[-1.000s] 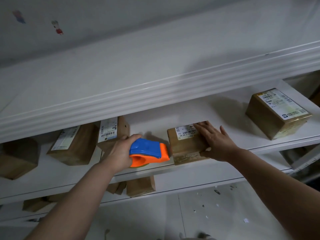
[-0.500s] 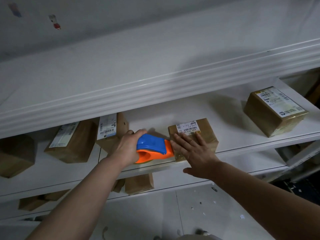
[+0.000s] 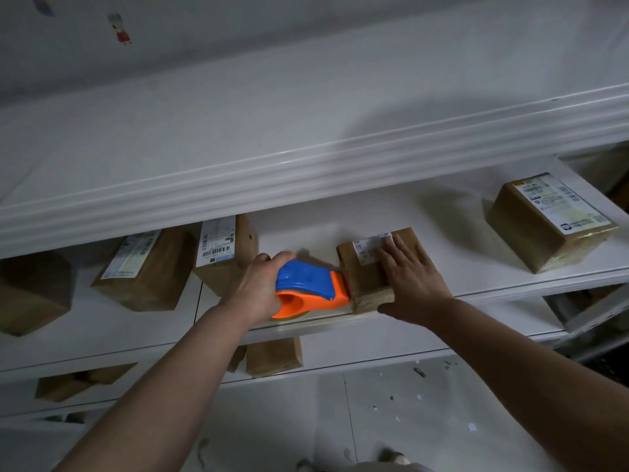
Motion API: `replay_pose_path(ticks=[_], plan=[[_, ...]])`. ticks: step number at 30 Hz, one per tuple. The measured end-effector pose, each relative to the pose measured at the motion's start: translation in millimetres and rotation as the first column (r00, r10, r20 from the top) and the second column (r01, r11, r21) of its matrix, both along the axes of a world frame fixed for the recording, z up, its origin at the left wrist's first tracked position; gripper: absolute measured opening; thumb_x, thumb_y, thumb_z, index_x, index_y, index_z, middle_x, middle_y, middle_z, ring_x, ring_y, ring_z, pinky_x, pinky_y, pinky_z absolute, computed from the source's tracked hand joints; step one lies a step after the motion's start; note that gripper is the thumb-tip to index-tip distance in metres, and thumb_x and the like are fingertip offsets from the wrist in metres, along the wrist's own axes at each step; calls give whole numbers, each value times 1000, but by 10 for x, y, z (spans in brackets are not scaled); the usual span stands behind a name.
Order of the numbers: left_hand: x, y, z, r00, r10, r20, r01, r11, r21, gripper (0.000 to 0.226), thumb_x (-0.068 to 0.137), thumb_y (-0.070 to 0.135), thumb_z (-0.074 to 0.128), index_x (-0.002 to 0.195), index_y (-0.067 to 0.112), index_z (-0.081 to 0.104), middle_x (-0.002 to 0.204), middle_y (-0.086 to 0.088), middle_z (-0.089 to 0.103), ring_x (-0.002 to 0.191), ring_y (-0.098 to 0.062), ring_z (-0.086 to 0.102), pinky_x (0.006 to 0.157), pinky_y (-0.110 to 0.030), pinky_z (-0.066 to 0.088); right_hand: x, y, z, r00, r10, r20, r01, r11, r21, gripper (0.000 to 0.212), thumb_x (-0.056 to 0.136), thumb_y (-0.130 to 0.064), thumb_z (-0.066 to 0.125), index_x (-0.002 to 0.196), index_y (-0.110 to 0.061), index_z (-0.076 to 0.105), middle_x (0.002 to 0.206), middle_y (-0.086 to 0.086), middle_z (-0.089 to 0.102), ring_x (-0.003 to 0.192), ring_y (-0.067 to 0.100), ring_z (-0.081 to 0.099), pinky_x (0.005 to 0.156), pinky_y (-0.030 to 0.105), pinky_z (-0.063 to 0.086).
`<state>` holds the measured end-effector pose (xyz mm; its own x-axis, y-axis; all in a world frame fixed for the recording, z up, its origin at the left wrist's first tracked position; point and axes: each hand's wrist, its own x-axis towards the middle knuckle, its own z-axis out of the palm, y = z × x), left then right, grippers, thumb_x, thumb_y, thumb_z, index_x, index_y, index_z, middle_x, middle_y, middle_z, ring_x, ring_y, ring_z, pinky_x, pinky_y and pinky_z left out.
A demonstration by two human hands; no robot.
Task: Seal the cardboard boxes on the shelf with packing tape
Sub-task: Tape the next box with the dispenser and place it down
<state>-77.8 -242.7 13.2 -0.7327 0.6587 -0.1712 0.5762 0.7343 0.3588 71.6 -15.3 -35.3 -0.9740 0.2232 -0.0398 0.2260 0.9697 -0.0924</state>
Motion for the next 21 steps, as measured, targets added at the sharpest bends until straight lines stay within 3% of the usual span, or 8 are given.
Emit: replay_pose_path(ticks=[5, 8, 10, 12, 15, 18, 19, 21], plan=[[53, -92, -15, 999, 27, 46, -28, 999, 17, 88, 72, -4, 66, 143, 39, 35, 114, 0, 46, 103, -21, 55, 87, -40, 53, -512, -19, 201, 976, 151, 159, -174, 974, 144, 131, 70, -59, 72, 148, -13, -23, 156, 16, -25, 143, 37, -22, 115, 61, -5], [123, -194, 12, 996, 47, 72, -51, 997, 60, 90, 74, -3, 67, 143, 43, 34, 120, 3, 46, 104, -16, 54, 85, -33, 52, -641, 0, 260, 948, 134, 290, -154, 987, 48, 138, 61, -54, 80, 150, -17, -19, 160, 11, 2, 147, 35, 1, 113, 64, 11], [170, -269, 98, 997, 57, 53, -63, 990, 122, 86, 75, -2, 66, 142, 43, 36, 121, 5, 48, 104, -13, 53, 81, -25, 47, -577, 90, 304, 974, 138, 180, -136, 990, -24, 136, 57, -53, 82, 152, -19, -10, 155, 6, 16, 142, 30, 20, 112, 55, 23], [218, -314, 236, 997, 76, -1, -74, 976, 207, 83, 74, -2, 66, 139, 44, 40, 120, 8, 49, 103, -11, 52, 81, -24, 44, -422, 218, 302, 993, 112, -24, -115, 959, -258, 136, 50, -52, 82, 153, -18, -1, 151, 4, 22, 137, 26, 28, 111, 45, 30], [319, -223, 436, 997, 73, -37, -59, 954, 293, 82, 72, -3, 66, 138, 41, 43, 120, 12, 48, 104, -7, 50, 84, -22, 40, -72, 377, 167, 967, -14, -255, -196, 601, -775, 130, 41, -43, 84, 149, -19, 17, 144, 4, 31, 130, 12, 37, 105, 23, 38], [454, 74, 495, 999, -5, -44, 18, 952, 305, 81, 71, -2, 64, 139, 38, 43, 123, 6, 53, 106, -11, 54, 87, -22, 43, 282, 479, 67, 982, -81, -173, -134, 352, -926, 129, 39, -40, 94, 143, -37, 18, 143, -1, 32, 132, 11, 37, 99, 30, 48], [496, 186, 485, 999, -25, -46, 38, 950, 311, 81, 71, -1, 63, 139, 38, 43, 122, 4, 53, 106, -14, 55, 88, -24, 45, 353, 520, 75, 985, -90, -148, -104, 382, -918, 131, 36, -49, 94, 141, -43, 16, 145, -2, 30, 134, 14, 35, 100, 34, 48], [563, 374, 483, 996, -42, -79, 65, 948, 313, 80, 71, -1, 62, 139, 37, 43, 121, 2, 53, 108, -16, 54, 91, -29, 46, 439, 599, 139, 979, -133, -151, -44, 592, -805, 143, 33, -58, 91, 145, -39, 3, 153, 2, 19, 141, 23, 25, 111, 47, 36]])
